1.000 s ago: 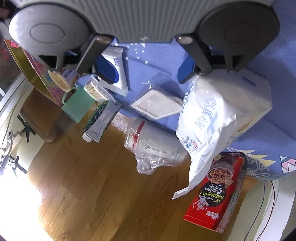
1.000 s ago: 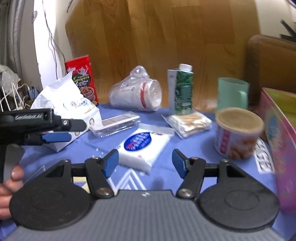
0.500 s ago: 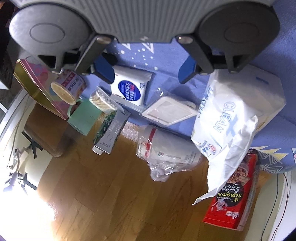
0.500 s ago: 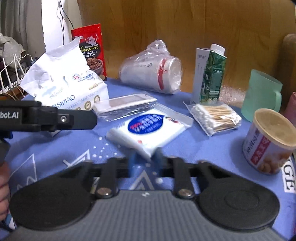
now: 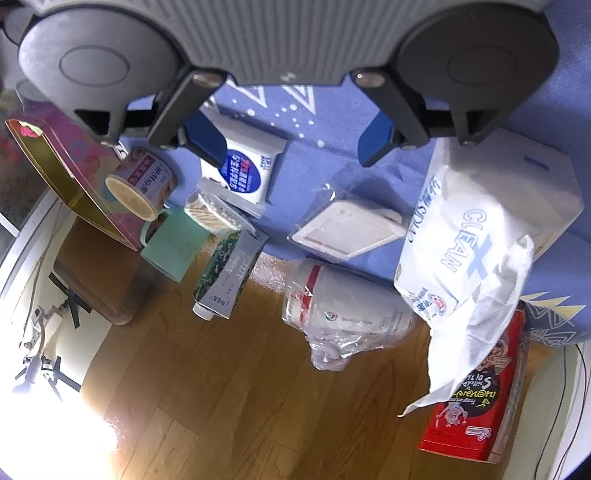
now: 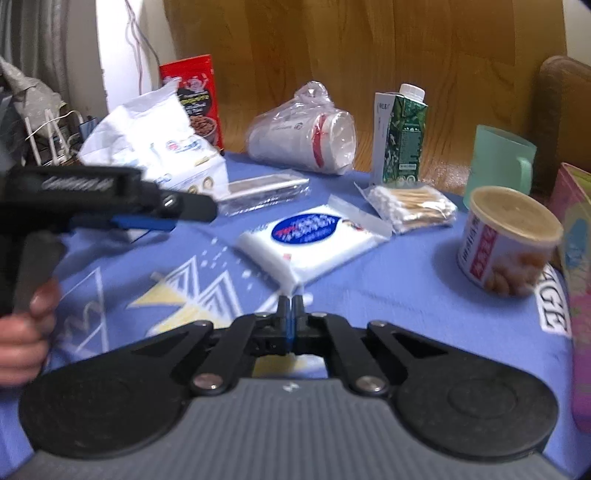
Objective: Organize soft objects
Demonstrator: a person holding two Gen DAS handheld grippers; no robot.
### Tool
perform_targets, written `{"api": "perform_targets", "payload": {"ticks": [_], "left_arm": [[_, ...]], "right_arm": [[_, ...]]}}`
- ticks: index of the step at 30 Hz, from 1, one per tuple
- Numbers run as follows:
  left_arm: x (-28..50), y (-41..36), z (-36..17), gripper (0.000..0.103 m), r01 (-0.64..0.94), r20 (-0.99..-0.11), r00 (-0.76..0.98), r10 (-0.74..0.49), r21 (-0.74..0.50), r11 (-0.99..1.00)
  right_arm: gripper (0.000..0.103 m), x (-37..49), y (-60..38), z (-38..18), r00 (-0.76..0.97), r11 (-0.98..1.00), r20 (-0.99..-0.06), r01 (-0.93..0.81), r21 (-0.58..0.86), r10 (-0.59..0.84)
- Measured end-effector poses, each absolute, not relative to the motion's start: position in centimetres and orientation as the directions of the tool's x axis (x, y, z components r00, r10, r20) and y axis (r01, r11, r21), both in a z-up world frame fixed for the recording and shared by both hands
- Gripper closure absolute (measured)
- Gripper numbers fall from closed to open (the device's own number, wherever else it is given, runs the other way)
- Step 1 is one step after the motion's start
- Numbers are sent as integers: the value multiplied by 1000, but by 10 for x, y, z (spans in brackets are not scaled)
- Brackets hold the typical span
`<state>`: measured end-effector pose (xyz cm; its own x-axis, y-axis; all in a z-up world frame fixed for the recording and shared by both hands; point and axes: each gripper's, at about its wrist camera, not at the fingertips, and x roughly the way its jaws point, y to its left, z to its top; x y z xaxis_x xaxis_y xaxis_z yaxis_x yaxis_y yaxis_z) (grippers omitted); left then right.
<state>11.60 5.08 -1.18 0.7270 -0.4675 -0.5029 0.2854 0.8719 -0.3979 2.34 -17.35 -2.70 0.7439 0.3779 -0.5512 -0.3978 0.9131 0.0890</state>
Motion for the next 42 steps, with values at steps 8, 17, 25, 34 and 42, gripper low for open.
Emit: {"api": "perform_targets", "payload": {"ticks": [8,17,25,34,42], "left_arm": [[116,51,-12,23,279,-508,725,-465,-400,873],[120,57,-15,23,261,-514,715,-473,-432,863],[121,56,-15,23,267,-517,707,-482,-437,859],[120,54,-13,23,278,-517,706,-484,-427,861],[120,54,-13,20,278,-517,704,-487,-430,859]], "right_arm": [[99,-11,-195,-26,778,928,-527,-367,62,342],[64,21,-174,-22,764,918,-538,-394,48,357],[93,54,-156,-27,727,892,-571,-452,22,382],[101,44,-153,-27,733,877,-565,-479,-33,379],[101,25,-163,-27,725,879,-570,-477,-13,385]]}}
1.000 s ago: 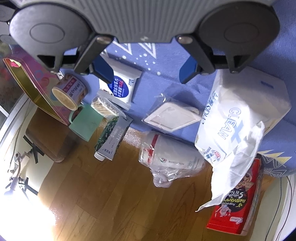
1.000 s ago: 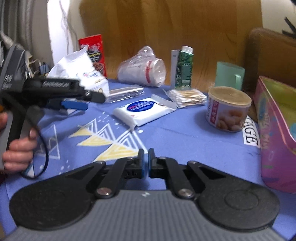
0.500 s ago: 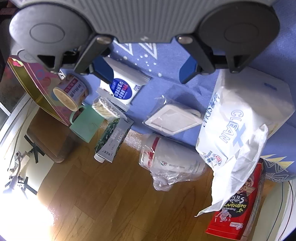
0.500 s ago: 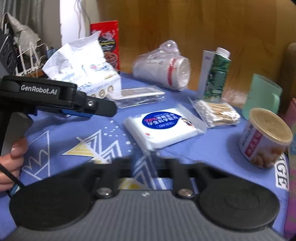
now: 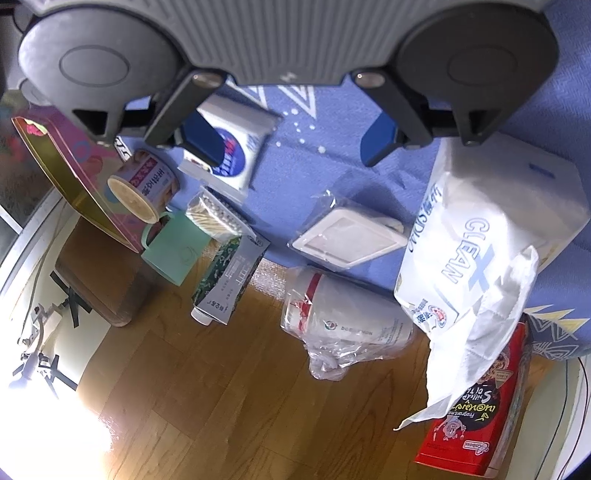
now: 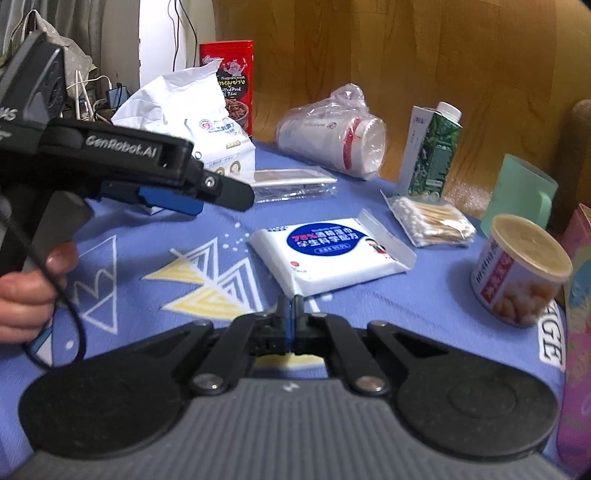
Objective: Organize soft objects
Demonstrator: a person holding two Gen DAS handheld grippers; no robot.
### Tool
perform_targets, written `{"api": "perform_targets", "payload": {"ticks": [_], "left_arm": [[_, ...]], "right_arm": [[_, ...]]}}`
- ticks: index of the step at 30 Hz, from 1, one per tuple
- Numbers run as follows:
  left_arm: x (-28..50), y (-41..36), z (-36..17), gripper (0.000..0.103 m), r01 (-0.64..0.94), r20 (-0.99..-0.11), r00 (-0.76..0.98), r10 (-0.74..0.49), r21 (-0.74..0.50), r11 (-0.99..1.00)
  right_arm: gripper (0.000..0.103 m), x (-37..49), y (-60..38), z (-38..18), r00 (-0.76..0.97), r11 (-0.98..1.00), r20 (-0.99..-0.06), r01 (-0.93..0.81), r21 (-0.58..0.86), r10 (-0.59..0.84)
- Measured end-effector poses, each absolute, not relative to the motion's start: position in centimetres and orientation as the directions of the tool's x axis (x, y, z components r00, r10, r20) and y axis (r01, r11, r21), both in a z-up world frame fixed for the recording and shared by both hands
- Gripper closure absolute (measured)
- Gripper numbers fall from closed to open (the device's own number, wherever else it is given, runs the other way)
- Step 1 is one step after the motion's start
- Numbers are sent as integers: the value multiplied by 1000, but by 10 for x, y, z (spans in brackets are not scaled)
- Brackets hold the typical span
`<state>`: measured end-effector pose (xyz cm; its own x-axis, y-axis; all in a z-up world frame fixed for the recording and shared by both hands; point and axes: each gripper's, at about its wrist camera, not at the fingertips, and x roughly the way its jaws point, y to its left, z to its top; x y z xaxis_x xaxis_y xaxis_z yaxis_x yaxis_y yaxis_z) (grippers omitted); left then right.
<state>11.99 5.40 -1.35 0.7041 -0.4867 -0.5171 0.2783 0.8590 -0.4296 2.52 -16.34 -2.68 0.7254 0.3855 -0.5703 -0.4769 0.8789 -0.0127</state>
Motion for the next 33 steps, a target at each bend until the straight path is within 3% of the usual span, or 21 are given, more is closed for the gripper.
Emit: {"api": "perform_targets", "payload": {"ticks": [24,27,31,33], "left_arm": [[116,49,-13,20,297,-521,703,-485,-405,865],[116,48,-13,20,295,-521,705,-481,-402,867],[116,49,-13,20,294,-520,707,-479,-400,868],[116,49,-13,20,296,-520,707,-479,-398,868]], "right_arm": [[98,-72,-239,-30,750,928,-560,-357,106,353],[92,-74,-247,-30,754,932,-554,-335,138,353],[66,-79,-249,-26,762,928,-534,-341,149,366],[65,-82,-250,-25,763,923,-523,-355,150,379]]}}
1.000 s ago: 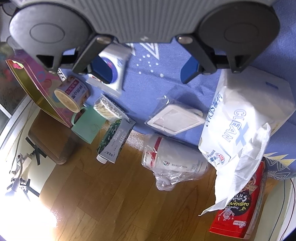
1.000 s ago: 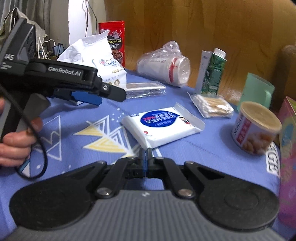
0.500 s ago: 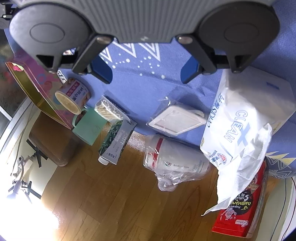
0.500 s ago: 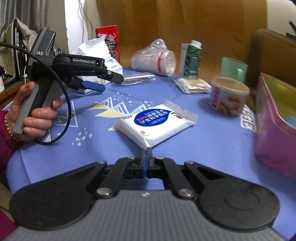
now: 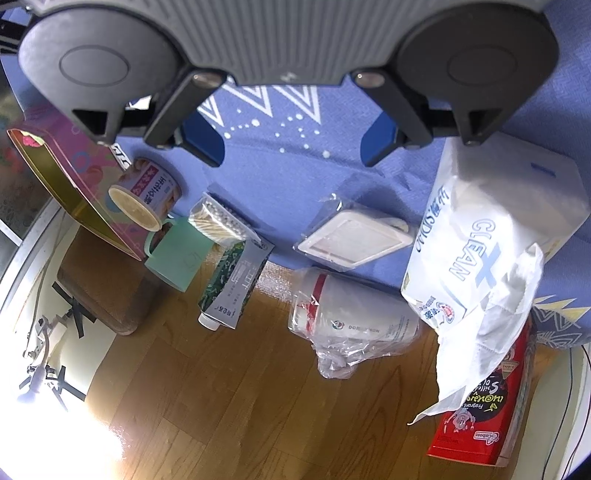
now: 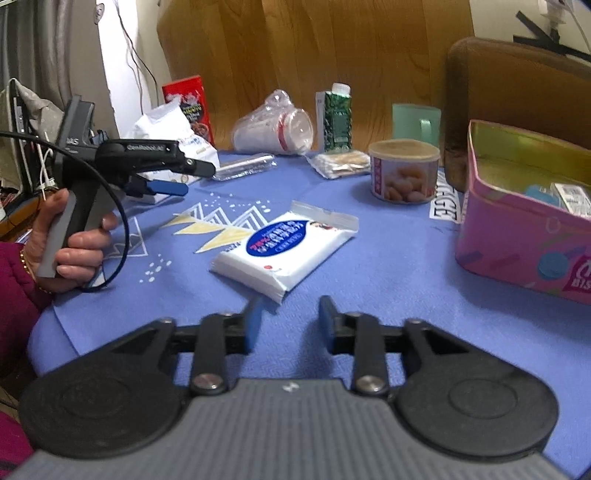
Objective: Organize soft objects
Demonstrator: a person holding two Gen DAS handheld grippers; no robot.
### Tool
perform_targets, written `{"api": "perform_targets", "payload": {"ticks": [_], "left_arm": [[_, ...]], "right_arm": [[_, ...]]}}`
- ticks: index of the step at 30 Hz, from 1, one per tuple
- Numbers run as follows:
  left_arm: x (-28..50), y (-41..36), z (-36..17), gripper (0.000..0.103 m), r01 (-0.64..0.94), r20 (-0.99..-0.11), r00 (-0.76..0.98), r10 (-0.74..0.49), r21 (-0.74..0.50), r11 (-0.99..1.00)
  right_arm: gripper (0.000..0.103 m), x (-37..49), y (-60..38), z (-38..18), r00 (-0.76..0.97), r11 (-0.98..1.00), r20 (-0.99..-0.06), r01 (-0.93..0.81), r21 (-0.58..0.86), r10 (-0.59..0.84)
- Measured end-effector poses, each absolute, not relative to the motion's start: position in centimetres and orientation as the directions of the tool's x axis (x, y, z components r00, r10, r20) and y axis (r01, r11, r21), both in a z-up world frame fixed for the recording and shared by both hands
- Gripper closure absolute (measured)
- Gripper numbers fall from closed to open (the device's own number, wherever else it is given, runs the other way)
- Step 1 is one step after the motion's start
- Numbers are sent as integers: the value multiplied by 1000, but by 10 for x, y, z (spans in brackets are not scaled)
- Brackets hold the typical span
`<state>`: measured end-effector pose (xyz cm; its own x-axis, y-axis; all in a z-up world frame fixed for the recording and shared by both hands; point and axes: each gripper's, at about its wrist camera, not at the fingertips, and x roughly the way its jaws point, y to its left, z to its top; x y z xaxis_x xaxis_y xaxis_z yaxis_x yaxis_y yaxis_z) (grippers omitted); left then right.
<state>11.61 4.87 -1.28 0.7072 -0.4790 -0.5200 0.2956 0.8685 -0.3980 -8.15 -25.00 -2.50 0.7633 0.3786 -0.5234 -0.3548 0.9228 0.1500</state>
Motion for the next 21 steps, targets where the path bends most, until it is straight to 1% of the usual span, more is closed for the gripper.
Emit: {"api": "perform_targets", "payload": {"ticks": [7,10,13,15,16,18,21], "left_arm": [[115,46,-11,20,312,-520,701,-487,-390,866],[114,40,-13,20,326,-529,680,-508,-404,855],[108,30,-13,20,348,-542,650,-533,-412,842],[101,21,-12,20,374,-542,624,-563,-426,824],[97,15,-12,16,391,-542,605,-583,-436,811],[91,5,-11,12,412,-544,577,-609,-450,793],[87,-7,-9,12,437,-546,538,-642,-471,766]], "right_arm": [[63,-86,-258,-25,773,926,-511,-334,175,376],[62,-86,-261,-25,776,927,-508,-328,182,374],[54,-84,-262,-25,777,925,-502,-335,180,379],[53,-81,-261,-25,770,921,-507,-348,175,387],[53,-79,-260,-25,765,919,-512,-355,172,391],[50,-73,-259,-27,753,915,-524,-366,170,399],[46,-68,-255,-28,739,907,-534,-388,162,411]]}}
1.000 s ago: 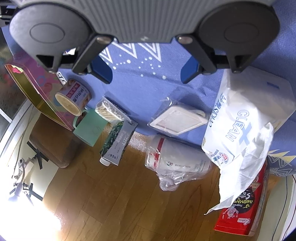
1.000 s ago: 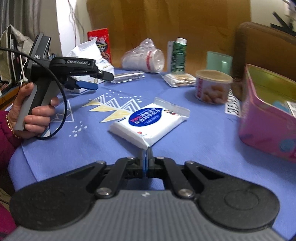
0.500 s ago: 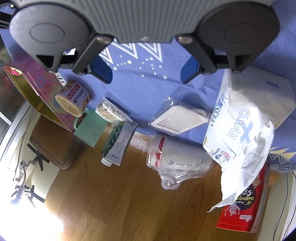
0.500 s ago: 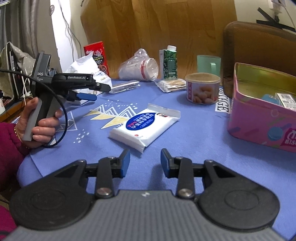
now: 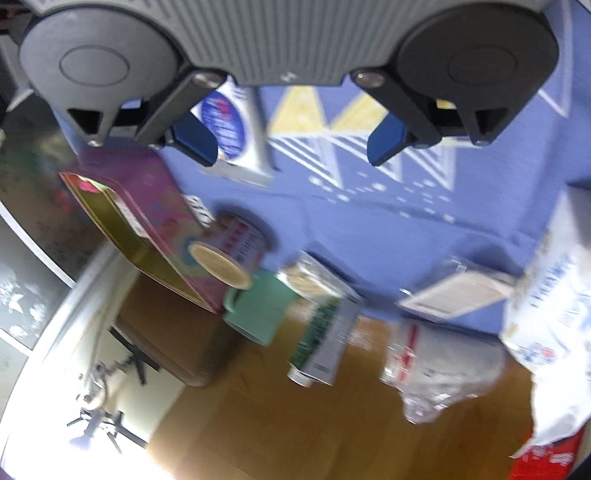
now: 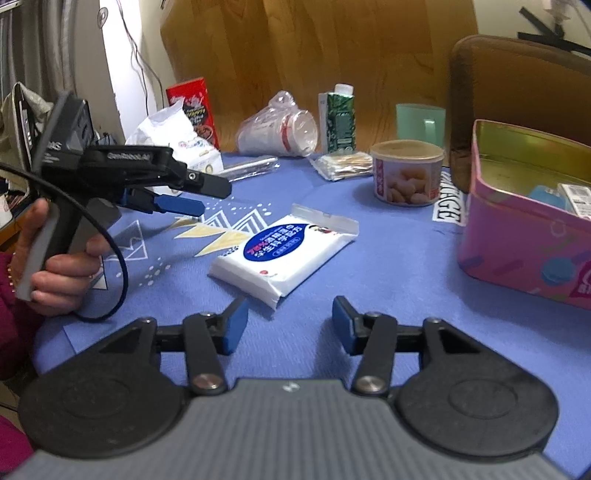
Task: Organize soft objects
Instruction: 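Lift the wet-wipe packet toward the pink tin with the left tool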
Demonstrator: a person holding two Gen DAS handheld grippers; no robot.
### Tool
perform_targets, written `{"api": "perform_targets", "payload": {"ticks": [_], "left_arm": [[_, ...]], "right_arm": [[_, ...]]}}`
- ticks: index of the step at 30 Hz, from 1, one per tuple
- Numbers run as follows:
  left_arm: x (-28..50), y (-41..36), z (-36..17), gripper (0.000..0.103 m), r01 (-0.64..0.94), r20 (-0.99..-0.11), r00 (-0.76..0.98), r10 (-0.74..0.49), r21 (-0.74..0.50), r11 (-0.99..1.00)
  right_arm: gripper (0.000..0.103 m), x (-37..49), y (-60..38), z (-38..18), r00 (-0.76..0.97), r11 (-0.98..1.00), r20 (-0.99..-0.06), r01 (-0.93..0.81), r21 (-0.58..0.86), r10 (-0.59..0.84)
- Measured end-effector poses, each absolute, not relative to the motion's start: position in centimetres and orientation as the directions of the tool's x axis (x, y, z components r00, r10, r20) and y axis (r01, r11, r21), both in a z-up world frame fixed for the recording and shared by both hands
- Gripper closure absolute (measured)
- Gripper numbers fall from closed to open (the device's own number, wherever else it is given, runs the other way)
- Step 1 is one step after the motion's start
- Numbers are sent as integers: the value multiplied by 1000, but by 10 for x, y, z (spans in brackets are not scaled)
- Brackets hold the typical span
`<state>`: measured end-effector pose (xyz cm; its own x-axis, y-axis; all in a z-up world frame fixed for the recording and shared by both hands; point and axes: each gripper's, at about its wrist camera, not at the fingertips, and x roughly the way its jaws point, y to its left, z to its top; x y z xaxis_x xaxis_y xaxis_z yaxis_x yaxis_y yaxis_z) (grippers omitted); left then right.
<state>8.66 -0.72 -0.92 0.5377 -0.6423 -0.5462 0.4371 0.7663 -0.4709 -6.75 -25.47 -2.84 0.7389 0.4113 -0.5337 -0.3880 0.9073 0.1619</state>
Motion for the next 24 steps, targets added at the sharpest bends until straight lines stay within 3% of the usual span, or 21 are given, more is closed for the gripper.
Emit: {"api": "perform_targets", "payload": {"ticks": [3,9,12,14,17,24], "left_arm": [[83,-18,-7,12,460,-546,506,-668,-484,744],[82,-43,-11,12,481,-588,468,-660,-456,748],[80,-53,-17,17,481,-598,445,-667,-468,741],[77,-65,-16,29,516,-600,410,-686,-468,718],[73,-83,-9,28,546,-638,435,-636,-375,749],[70,-123,58,28,683,-524,463,-715,-303,664]], "right_arm": [[41,-62,-249,-28,728,897,-539,-419,140,424],[40,-51,-243,-29,712,885,-554,-452,109,431],[39,-45,-238,-31,709,881,-555,-463,98,434],[40,-42,-232,-32,714,878,-548,-471,84,436],[45,-41,-227,-32,742,891,-532,-452,53,408],[46,-60,-257,-6,875,942,-367,-336,8,316]]}}
